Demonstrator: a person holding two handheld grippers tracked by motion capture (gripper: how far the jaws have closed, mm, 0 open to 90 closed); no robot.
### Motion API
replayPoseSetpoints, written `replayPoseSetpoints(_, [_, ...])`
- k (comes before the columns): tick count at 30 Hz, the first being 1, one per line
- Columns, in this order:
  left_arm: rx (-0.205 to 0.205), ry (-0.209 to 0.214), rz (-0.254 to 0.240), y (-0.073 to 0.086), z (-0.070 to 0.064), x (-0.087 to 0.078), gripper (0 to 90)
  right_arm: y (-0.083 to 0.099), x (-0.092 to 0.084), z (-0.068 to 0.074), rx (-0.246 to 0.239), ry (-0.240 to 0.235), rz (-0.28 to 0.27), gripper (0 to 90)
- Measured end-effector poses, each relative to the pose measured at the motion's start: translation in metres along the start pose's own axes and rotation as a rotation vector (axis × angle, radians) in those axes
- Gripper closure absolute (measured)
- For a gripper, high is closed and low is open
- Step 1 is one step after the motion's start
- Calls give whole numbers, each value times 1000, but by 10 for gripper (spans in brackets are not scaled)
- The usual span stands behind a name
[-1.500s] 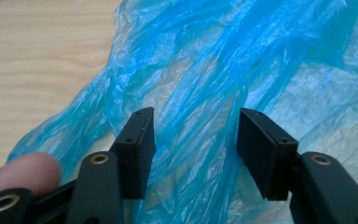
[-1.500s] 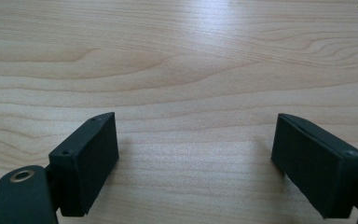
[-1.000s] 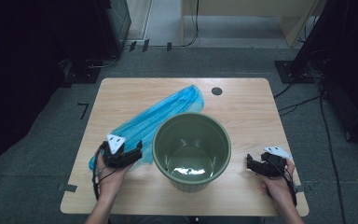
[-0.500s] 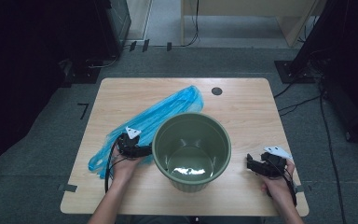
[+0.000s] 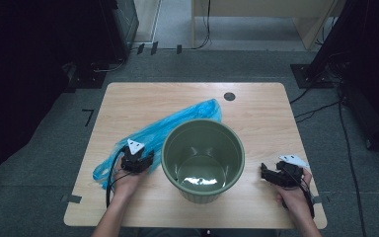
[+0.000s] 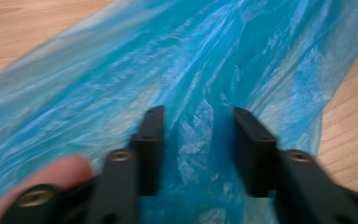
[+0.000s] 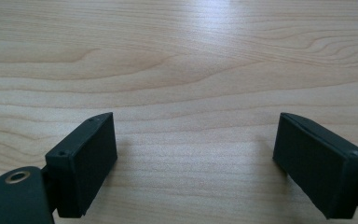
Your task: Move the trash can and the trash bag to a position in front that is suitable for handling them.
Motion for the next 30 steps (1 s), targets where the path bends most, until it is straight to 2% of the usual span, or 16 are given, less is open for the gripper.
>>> replayPoseSetpoints(2, [-7, -12, -2, 0, 2, -1, 840, 0, 0, 0, 2, 2, 1, 129])
replayPoseSetpoints(4, [-10, -23, -6, 0, 2, -1, 891, 0, 0, 0, 2, 3, 1, 129])
replayPoseSetpoints(7, [-20, -26, -22, -1, 4, -3, 900, 0, 0, 0, 3, 4, 0, 128])
replayPoseSetpoints(9, [-55, -29, -56, -6, 9, -9, 900, 0, 0, 0, 3, 3, 0, 129])
replayPoseSetpoints(10, [-55, -29, -56, -6, 9, -9, 900, 0, 0, 0, 3, 3, 0, 128])
replayPoseSetpoints(15, [-88, -51, -165, -25, 17, -30, 900, 0, 0, 1, 4, 6, 0, 128])
replayPoseSetpoints(16, [-88, -51, -165, -25, 17, -30, 900, 0, 0, 1, 4, 6, 0, 127])
replayPoseSetpoints(17, [-91, -57, -205, -33, 18, -40, 900, 0, 0, 1, 4, 6, 0, 127])
replayPoseSetpoints(18, [-91, -57, -205, -33, 18, -40, 900, 0, 0, 1, 4, 6, 0, 127])
replayPoseSetpoints(23, [-89, -55, -306, -54, 14, -65, 900, 0, 0, 1, 6, 7, 1, 121])
replayPoseSetpoints(30, [-79, -52, -387, -72, 10, -87, 900, 0, 0, 1, 4, 7, 2, 119])
Point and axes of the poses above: each handheld gripper's, and its own axes: x roughly forward along the jaws, y roughly out of its underside, z roughly to its left, the point moved 3 cm from there along x, roughly forward along the jaws, and after that the axes turned 9 degrees about -z, right-handed, at the moved point
